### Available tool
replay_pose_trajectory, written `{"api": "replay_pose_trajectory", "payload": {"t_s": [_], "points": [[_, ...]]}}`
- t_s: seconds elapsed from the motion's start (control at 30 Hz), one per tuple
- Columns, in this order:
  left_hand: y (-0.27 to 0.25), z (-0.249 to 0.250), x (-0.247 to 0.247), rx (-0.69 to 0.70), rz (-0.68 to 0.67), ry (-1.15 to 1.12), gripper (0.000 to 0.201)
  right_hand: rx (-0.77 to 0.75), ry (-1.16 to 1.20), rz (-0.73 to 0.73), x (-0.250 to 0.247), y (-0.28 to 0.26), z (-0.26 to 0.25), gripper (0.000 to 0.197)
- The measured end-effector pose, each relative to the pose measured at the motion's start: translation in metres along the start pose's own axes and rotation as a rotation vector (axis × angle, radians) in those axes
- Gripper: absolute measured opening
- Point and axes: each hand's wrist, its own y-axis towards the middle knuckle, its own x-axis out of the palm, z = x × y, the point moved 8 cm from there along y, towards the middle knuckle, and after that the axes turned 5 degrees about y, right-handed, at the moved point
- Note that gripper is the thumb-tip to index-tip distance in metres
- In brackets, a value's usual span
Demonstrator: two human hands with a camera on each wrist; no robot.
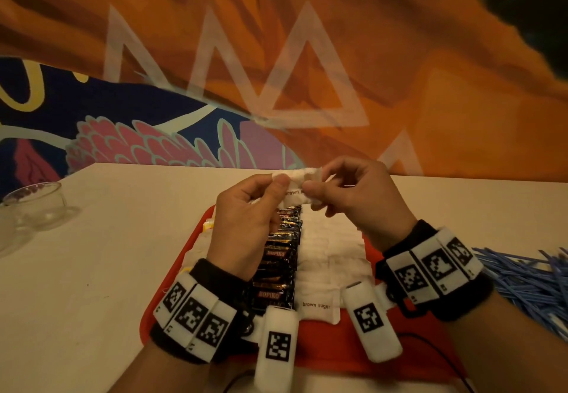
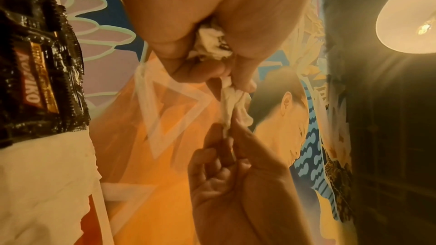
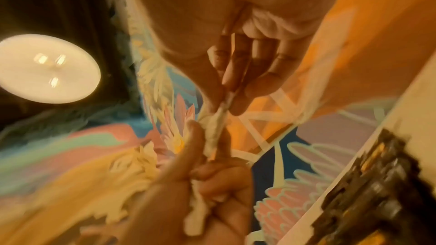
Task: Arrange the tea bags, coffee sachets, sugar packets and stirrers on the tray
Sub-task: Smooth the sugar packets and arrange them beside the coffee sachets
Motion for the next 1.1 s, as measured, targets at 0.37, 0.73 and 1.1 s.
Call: {"api": "replay_pose_trajectory", "payload": {"t_s": [0.37, 0.73, 1.1], "points": [[-0.001, 0.006, -0.003, 0.069, 0.065, 0.109, 0.012, -0.015, 0.102, 0.039, 0.000, -0.003, -0.004, 0.009], [0.000, 0.002, -0.010, 0.087, 0.150, 0.138, 0.015, 0.100, -0.031, -0.079, 0.005, -0.003, 0.011, 0.024], [-0.001, 0.009, 0.004, 0.125, -0.009, 0.209, 0.013, 0.091, -0.129, -0.158, 0.004, -0.005, 0.002, 0.016]]}}
